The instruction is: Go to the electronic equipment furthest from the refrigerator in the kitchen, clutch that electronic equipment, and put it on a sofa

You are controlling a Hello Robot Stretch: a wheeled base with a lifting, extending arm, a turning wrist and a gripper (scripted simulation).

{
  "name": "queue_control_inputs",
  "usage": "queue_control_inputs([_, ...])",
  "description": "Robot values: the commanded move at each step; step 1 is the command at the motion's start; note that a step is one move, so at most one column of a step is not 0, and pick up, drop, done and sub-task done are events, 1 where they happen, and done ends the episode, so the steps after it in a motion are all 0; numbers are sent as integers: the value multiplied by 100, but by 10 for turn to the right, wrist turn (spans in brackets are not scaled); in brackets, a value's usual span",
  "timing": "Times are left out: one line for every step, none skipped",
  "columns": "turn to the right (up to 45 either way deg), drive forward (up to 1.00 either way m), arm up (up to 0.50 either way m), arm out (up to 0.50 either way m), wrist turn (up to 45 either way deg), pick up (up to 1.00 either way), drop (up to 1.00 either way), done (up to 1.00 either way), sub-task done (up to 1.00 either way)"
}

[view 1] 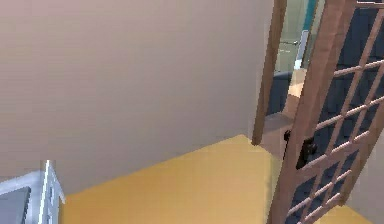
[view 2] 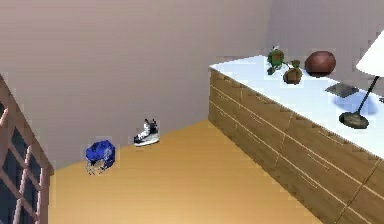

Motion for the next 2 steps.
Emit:
queue_control_inputs([0, 75, 0, 0, 0, 0, 0, 0, 0])
queue_control_inputs([120, 0, 0, 0, 0, 0, 0, 0, 0])
